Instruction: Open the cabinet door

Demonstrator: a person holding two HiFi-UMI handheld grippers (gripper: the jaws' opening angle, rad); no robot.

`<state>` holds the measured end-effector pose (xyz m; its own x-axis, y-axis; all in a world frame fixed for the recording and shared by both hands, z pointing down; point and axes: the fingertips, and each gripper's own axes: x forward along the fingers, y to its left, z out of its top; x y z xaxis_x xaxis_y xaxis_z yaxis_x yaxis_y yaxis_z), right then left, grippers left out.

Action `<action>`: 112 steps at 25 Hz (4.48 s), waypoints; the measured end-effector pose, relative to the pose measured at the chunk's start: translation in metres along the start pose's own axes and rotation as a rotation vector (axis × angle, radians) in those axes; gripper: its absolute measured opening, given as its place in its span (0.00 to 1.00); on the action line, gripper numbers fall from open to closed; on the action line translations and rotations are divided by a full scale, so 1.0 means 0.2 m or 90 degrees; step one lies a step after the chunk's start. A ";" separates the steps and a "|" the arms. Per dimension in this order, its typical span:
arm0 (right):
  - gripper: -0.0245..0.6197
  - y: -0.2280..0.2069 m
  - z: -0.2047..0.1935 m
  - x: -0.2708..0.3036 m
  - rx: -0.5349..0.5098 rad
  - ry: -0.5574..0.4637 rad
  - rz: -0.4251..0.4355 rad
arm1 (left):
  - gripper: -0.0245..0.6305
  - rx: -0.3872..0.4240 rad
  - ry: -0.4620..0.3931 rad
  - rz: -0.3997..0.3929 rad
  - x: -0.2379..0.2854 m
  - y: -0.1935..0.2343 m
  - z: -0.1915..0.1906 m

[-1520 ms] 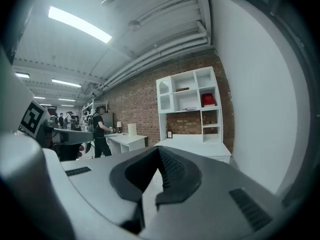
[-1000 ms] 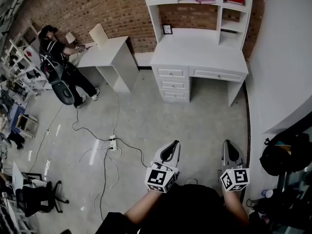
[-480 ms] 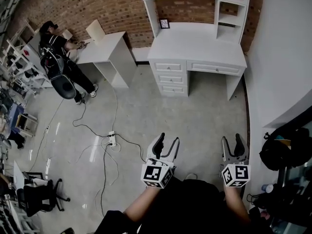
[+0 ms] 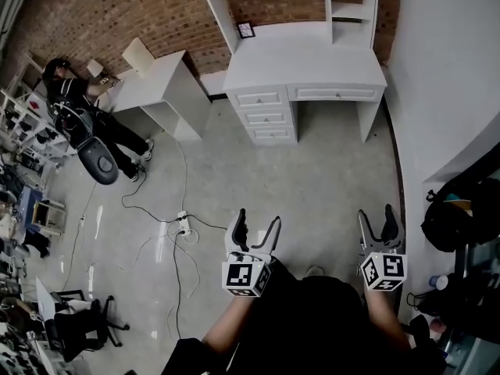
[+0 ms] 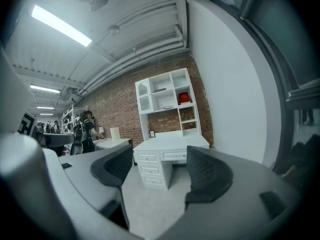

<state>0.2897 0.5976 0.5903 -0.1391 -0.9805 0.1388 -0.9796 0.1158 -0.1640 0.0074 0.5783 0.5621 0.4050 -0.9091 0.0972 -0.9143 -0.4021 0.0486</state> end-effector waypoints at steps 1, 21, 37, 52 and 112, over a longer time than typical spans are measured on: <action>0.54 0.00 -0.03 0.00 0.005 0.007 0.001 | 0.58 0.001 0.006 -0.002 0.00 -0.01 -0.01; 0.53 -0.21 -0.11 0.48 -0.011 0.088 -0.040 | 0.58 -0.015 0.064 -0.106 0.67 0.06 -0.12; 0.53 0.03 0.18 1.62 -0.060 0.114 -0.027 | 0.58 -0.056 0.060 -0.053 1.49 0.90 0.01; 0.53 -0.09 0.42 2.49 -0.089 0.141 -0.116 | 0.58 -0.095 0.066 -0.042 2.16 1.57 0.08; 0.53 -0.69 0.55 4.33 -0.078 0.141 0.168 | 0.58 -0.073 0.024 0.051 4.09 1.46 0.60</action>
<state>0.3204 -0.2855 0.6253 -0.4040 -0.8579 0.3173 -0.9142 0.3911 -0.1066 0.0718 -0.2958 0.5359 0.3322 -0.9323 0.1431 -0.9382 -0.3109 0.1524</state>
